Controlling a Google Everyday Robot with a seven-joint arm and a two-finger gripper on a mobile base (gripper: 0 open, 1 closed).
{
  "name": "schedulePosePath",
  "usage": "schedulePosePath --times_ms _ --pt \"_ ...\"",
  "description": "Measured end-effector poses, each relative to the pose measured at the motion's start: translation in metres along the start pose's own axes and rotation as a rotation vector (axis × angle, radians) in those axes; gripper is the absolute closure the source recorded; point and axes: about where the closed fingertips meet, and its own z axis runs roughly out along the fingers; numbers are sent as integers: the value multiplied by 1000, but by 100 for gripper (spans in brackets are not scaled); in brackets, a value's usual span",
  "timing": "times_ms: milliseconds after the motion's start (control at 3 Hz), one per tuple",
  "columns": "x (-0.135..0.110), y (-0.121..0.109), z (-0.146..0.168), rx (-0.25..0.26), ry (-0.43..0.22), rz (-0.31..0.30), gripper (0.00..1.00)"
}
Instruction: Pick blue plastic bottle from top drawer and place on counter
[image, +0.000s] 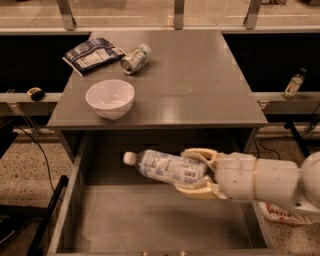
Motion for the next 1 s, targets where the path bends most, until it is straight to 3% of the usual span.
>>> schedulePosePath --times_ms 333,667,1000 --pt "3 -12 -52 12 9 11 100" --pt "5 -39 -86 13 8 55 100" --pt "5 -91 -102 62 -36 147 100"
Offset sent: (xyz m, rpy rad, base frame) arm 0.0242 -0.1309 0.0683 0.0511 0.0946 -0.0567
